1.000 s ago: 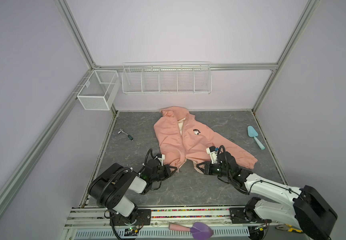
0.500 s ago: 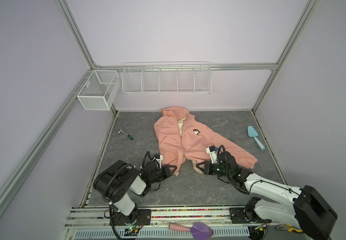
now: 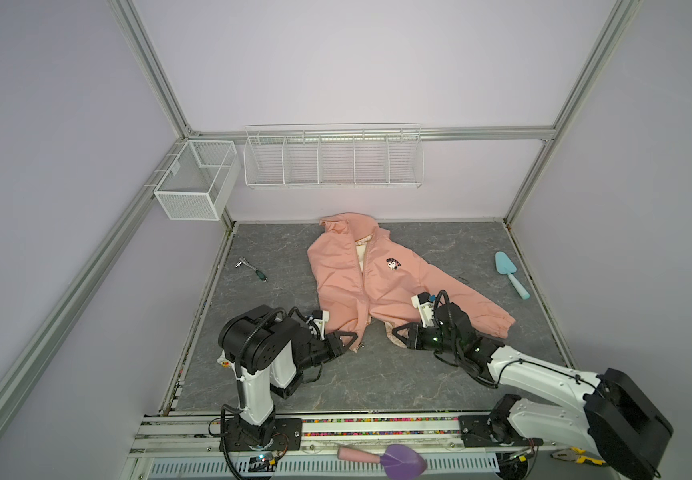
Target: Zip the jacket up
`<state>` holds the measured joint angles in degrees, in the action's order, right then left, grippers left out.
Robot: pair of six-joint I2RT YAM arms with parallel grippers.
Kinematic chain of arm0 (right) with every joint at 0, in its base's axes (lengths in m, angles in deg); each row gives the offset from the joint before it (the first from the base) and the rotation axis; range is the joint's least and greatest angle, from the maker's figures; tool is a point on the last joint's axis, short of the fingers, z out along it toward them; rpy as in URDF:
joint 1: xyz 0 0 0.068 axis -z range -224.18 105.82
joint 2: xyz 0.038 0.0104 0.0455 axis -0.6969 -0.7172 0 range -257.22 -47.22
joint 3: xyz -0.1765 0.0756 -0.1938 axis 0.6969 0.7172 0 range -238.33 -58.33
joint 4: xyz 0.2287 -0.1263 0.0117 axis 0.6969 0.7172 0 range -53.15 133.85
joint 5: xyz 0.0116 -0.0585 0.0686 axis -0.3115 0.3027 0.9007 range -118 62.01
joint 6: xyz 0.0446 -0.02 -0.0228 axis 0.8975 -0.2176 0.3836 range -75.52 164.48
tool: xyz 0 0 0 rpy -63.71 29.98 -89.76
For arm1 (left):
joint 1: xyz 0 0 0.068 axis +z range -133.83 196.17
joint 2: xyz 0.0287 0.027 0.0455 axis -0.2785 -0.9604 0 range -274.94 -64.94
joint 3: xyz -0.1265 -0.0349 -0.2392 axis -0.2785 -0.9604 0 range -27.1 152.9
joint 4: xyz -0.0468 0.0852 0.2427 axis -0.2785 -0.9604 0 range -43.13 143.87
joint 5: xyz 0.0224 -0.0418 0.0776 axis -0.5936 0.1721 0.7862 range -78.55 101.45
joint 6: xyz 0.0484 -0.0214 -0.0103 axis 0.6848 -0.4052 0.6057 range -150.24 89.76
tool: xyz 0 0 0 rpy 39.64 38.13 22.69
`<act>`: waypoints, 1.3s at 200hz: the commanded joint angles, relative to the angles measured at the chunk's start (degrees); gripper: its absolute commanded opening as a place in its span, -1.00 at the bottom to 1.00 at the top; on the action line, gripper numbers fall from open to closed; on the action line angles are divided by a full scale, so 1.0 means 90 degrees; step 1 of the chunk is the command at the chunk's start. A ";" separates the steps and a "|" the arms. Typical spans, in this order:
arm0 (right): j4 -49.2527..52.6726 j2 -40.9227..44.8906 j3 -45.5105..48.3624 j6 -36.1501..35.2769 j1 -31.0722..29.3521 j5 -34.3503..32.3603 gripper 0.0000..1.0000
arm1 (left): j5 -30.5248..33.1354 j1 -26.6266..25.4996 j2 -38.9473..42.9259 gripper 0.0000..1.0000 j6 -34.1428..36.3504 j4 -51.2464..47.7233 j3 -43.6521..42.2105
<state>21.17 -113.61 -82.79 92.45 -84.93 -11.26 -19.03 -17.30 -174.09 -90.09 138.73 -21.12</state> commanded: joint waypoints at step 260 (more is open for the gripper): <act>-0.0066 -0.0272 -0.0328 -0.0002 -0.0036 -0.0052 -0.88 | 0.0372 -0.0910 0.0860 -0.69 0.1360 -0.3800 0.0534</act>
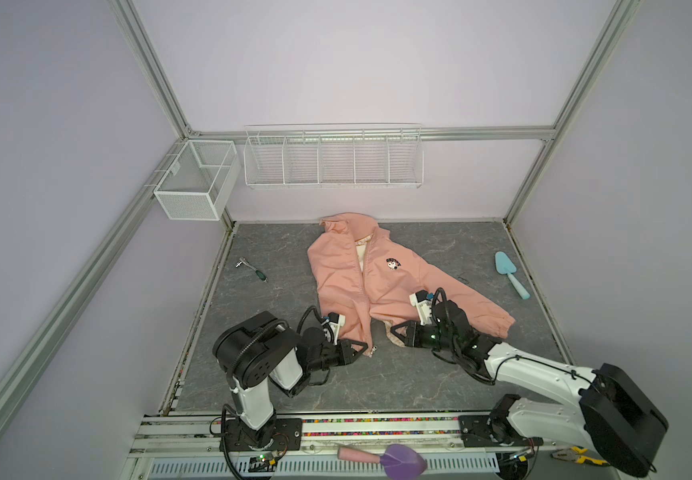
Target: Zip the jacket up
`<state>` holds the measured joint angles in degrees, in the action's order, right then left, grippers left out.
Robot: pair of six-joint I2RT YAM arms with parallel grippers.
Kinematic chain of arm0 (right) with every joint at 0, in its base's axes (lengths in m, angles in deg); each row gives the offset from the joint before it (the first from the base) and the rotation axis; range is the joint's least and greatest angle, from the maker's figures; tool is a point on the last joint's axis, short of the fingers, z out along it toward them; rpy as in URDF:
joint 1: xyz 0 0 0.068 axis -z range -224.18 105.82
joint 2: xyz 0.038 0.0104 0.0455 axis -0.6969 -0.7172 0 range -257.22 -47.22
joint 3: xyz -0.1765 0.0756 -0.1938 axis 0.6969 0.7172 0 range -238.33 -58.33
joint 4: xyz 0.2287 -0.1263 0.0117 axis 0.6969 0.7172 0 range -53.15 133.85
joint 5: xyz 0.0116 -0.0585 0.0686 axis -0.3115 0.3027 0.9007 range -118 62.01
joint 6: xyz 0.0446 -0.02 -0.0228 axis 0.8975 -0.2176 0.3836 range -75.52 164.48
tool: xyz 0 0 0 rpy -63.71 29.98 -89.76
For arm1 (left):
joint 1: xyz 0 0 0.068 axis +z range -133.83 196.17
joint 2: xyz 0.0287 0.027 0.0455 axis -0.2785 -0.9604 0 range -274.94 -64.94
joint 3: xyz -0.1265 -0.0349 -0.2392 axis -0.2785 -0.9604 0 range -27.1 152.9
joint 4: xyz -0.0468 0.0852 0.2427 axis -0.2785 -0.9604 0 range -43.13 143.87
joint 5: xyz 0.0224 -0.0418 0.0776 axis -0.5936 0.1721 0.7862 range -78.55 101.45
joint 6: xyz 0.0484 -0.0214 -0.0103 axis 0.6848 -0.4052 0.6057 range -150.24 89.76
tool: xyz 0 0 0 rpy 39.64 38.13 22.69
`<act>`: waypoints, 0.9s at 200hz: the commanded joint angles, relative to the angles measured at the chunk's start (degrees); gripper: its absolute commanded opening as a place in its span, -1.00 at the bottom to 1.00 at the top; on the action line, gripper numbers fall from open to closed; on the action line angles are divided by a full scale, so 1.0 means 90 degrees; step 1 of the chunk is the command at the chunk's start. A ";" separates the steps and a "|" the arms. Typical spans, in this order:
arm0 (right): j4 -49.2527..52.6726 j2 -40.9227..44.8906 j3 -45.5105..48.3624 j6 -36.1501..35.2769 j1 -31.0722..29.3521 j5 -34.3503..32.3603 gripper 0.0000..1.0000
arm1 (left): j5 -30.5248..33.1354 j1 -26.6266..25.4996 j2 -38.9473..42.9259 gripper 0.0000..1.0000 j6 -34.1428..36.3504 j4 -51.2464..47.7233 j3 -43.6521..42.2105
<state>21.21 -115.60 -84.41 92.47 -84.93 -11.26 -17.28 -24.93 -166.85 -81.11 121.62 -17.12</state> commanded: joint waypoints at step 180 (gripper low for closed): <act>-0.0110 -0.0093 -0.0125 0.0029 -0.0034 -0.0052 -0.88 | 0.0009 -0.0205 -0.0609 -0.58 0.0154 -0.1282 0.0366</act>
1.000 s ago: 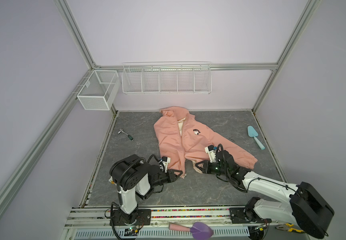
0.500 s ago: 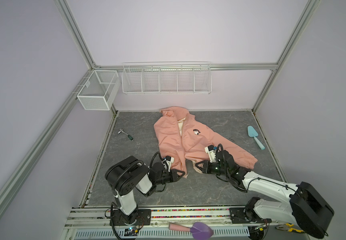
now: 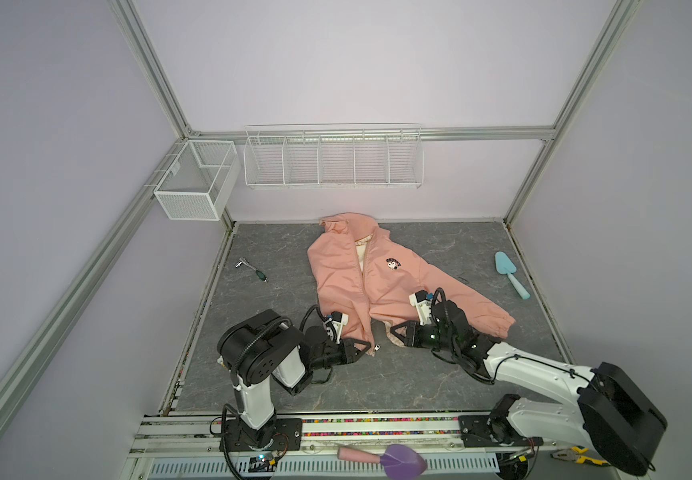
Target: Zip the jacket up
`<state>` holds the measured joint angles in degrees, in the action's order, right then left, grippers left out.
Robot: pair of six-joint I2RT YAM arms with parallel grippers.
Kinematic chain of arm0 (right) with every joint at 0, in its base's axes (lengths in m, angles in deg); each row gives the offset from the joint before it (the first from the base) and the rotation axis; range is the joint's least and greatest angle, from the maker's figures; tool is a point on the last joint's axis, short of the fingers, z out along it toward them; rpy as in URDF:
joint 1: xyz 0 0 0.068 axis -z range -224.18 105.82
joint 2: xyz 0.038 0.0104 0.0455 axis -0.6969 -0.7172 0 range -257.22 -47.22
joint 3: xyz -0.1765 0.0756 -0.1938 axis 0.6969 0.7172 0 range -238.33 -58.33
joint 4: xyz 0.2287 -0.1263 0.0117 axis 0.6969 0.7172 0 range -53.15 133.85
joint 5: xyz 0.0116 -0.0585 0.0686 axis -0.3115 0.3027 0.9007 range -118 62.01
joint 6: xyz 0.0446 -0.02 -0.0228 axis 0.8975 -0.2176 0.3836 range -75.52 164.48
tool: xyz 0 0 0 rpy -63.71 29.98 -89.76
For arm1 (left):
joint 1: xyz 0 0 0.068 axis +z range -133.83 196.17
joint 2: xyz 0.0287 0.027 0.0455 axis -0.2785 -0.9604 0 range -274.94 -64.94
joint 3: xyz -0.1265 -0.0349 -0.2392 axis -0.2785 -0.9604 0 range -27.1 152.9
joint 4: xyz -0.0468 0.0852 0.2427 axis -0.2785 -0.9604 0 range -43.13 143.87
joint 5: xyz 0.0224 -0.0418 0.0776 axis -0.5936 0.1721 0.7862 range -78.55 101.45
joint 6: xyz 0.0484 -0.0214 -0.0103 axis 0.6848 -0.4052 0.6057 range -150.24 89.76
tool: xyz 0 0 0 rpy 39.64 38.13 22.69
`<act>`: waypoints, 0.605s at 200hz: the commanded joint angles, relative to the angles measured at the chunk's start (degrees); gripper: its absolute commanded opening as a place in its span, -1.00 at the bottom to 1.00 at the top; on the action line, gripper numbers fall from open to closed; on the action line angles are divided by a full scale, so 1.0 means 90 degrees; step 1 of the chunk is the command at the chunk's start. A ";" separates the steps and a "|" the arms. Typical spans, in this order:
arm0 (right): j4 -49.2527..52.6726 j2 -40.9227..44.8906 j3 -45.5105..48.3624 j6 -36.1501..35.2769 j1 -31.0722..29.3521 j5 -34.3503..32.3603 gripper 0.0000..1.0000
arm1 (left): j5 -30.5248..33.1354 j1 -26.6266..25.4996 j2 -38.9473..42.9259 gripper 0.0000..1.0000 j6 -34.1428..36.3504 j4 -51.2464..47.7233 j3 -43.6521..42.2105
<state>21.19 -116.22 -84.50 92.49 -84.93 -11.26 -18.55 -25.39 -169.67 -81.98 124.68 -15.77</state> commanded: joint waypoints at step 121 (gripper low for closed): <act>-0.0094 0.0078 -0.0042 0.0037 -0.0034 -0.0091 -0.88 | 0.0406 -0.0470 0.0007 -0.67 0.0449 -0.2659 0.0558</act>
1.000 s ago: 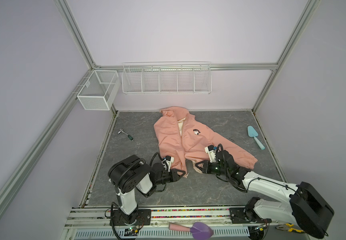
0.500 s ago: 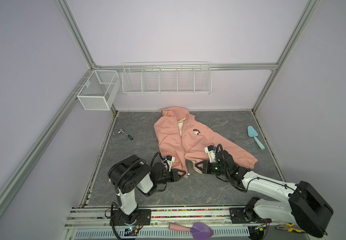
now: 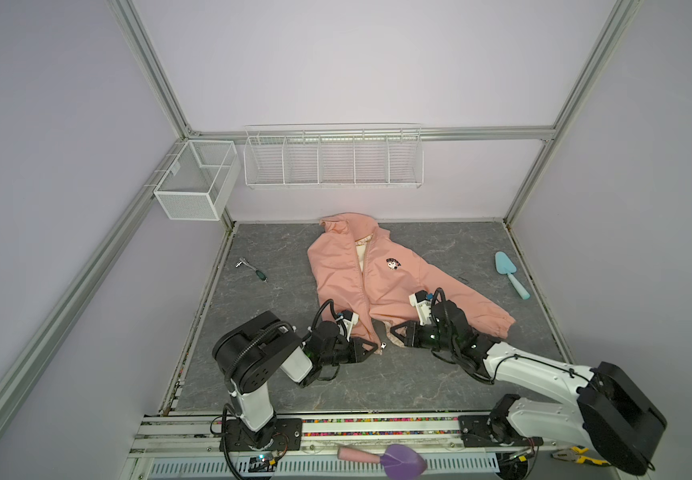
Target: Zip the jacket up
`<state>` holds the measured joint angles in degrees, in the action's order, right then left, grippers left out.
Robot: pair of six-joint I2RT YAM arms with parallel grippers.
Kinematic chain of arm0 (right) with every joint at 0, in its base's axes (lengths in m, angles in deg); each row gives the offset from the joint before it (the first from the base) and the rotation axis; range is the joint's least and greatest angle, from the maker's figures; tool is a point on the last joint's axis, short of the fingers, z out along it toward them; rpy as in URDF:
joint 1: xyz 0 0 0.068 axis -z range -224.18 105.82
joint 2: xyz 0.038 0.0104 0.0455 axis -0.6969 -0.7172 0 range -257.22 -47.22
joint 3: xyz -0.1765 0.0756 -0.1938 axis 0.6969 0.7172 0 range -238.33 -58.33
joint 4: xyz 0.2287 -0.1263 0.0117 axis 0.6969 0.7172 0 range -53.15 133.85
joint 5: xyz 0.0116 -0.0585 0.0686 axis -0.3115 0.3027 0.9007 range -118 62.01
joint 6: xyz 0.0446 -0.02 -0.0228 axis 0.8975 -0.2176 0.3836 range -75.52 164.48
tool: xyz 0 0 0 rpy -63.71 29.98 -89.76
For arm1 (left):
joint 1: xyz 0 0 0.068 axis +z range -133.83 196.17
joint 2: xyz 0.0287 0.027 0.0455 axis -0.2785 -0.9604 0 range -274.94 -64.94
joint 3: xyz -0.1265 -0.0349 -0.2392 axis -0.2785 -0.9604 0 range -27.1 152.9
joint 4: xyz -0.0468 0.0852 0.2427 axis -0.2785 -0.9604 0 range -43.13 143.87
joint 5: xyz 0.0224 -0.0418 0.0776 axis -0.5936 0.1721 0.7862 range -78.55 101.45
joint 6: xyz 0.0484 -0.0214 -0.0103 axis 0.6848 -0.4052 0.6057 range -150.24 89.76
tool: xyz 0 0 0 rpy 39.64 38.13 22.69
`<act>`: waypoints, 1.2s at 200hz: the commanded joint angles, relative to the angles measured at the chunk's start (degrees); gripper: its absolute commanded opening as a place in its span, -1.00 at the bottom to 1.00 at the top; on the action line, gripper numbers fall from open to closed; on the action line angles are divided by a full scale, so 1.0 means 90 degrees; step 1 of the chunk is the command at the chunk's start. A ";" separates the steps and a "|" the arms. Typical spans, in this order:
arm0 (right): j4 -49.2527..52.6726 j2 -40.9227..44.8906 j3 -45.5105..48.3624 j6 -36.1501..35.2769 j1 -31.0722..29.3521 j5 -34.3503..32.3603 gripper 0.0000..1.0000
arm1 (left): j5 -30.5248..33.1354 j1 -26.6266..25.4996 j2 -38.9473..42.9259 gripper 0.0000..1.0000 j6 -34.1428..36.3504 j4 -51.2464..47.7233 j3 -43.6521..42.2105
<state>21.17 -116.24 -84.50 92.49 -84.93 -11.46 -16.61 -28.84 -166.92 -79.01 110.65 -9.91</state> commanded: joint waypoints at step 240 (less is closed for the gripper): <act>-0.0448 -0.1937 -0.0081 -0.0060 -0.0504 -0.0528 -0.88 | 0.0421 -0.0155 0.0311 -0.92 0.0191 -0.1975 0.0063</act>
<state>20.90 -132.06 -84.87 91.81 -88.93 -14.96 -14.68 -29.98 -163.40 -78.99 102.69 -8.23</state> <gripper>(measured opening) 0.065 0.047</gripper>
